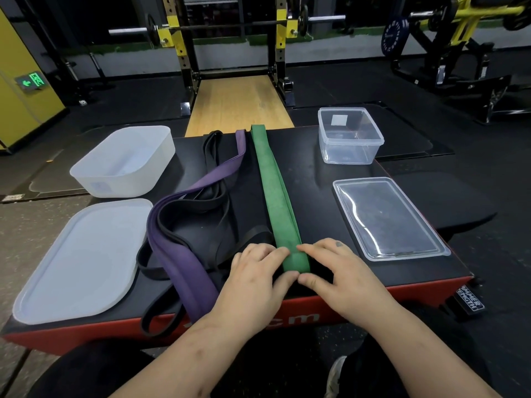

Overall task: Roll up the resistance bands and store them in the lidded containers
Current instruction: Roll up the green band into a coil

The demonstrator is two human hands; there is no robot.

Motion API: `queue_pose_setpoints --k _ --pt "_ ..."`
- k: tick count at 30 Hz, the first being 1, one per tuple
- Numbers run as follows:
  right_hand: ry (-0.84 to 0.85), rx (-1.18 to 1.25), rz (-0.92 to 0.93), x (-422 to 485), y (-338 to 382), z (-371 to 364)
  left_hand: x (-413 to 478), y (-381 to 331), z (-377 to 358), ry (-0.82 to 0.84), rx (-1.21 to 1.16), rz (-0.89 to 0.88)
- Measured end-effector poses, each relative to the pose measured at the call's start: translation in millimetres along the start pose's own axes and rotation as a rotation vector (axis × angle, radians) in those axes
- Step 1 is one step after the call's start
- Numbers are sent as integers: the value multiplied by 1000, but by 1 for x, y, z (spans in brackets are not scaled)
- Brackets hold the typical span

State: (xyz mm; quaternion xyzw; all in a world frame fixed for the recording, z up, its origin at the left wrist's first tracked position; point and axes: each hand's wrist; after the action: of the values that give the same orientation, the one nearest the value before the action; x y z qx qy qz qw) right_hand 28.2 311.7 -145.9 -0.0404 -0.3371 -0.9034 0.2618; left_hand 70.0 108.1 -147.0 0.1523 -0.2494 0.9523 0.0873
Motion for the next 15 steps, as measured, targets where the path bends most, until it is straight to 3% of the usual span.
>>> queue_pose_setpoints --k 4,9,15 --pt "-7 -43 3 2 4 -2 1 0 5 56 18 30" --pt "-23 -37 16 1 6 0 9 -4 24 277 132 146" --pt "-6 -46 -28 1 6 2 49 31 38 152 493 382"
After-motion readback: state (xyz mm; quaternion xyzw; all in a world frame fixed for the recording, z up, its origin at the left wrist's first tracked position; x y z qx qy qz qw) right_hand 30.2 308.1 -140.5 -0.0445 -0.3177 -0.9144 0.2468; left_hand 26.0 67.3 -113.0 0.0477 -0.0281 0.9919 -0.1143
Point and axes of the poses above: each hand's wrist, its own x-axis towards the middle knuckle, its own z-axis out of the back of the hand, y = z × x, and after that the axes turned 2 degrees about -y, right-handed
